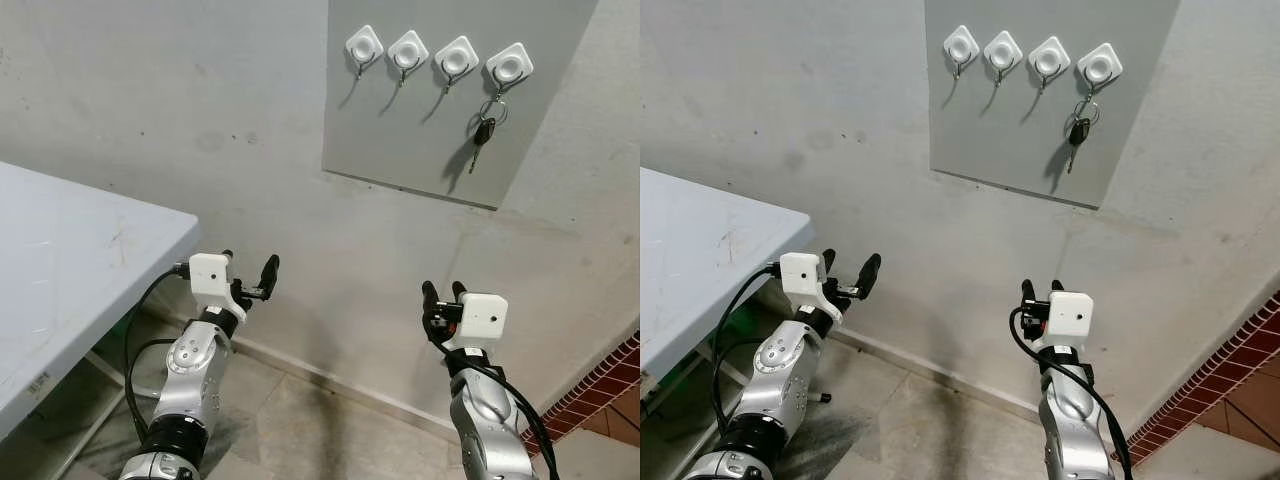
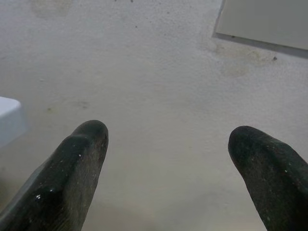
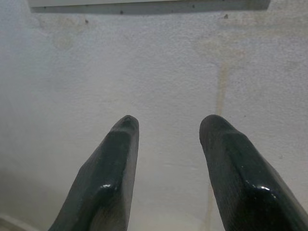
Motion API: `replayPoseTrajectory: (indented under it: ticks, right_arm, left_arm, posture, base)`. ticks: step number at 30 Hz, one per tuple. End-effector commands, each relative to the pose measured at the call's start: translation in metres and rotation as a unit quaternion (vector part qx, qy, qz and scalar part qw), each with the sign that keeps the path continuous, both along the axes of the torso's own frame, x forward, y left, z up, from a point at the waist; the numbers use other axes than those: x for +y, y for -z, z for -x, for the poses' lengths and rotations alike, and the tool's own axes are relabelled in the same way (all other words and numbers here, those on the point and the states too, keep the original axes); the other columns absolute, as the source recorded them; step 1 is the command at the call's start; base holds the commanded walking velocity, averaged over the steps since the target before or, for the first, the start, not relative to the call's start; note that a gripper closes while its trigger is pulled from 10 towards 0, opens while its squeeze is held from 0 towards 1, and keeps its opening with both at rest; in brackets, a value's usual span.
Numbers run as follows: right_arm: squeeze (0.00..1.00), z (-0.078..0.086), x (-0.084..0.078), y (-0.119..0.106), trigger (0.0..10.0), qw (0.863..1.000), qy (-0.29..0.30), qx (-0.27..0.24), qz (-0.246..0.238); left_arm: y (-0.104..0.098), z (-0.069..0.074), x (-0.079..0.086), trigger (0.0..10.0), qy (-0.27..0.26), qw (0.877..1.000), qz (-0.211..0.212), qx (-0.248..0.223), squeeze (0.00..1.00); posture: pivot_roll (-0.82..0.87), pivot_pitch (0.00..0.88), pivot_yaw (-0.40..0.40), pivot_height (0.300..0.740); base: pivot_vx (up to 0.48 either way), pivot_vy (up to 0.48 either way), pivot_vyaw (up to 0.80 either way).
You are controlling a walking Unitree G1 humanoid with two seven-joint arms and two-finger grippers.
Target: Hang keys on a hook
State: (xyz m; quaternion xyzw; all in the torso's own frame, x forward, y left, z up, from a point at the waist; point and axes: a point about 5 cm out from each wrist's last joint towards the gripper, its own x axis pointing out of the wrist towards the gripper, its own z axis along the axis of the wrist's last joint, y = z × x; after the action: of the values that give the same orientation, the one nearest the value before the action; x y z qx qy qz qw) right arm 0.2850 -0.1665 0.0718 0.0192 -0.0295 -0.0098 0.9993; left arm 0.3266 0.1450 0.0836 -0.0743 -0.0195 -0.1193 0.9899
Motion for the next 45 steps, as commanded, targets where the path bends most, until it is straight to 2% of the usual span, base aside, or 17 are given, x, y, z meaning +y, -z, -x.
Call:
replayPoseTrajectory:
  ticks: [1,7,14,29,45]
  right_arm:
    - [0.0,-0.002,0.0,-0.001,10.0,1.0,0.001,-0.003,-0.001]
    - [0.0,-0.001,0.004,0.0,10.0,1.0,0.001,-0.005,-0.005]
    - [0.0,0.002,0.008,0.003,10.0,1.0,0.006,-0.007,-0.011]
    - [0.0,0.009,0.018,0.013,10.0,1.0,0.007,0.004,-0.028]
    - [0.0,0.008,0.03,0.017,10.0,0.999,0.008,0.006,-0.043]
  left_arm:
    - [0.0,-0.001,0.006,10.0,-0.007,1.0,-0.003,-0.001,0.0]
    - [0.0,-0.002,0.004,10.0,0.003,1.0,-0.008,-0.001,0.0]
    - [0.005,0.004,0.003,10.0,0.036,0.999,-0.025,0.008,0.0]
    - [0.009,0.013,0.011,10.0,0.049,0.998,-0.041,0.016,0.0]
    - [-0.001,0.01,0.025,10.0,0.055,0.996,-0.065,0.012,0.0]
  posture:
    - [-0.02,0.0,0.023,0.74]
    - [-0.03,0.0,0.05,0.74]
    - [-0.03,0.0,0.096,0.74]
    - [0.0,0.0,0.142,0.74]
    - [0.04,0.0,0.188,0.74]
  base:
    - [0.0,0.0,0.0]
    - [0.0,0.0,0.0]
    - [0.0,0.0,0.0]
    - [0.0,0.0,0.0]
    - [0.0,0.0,0.0]
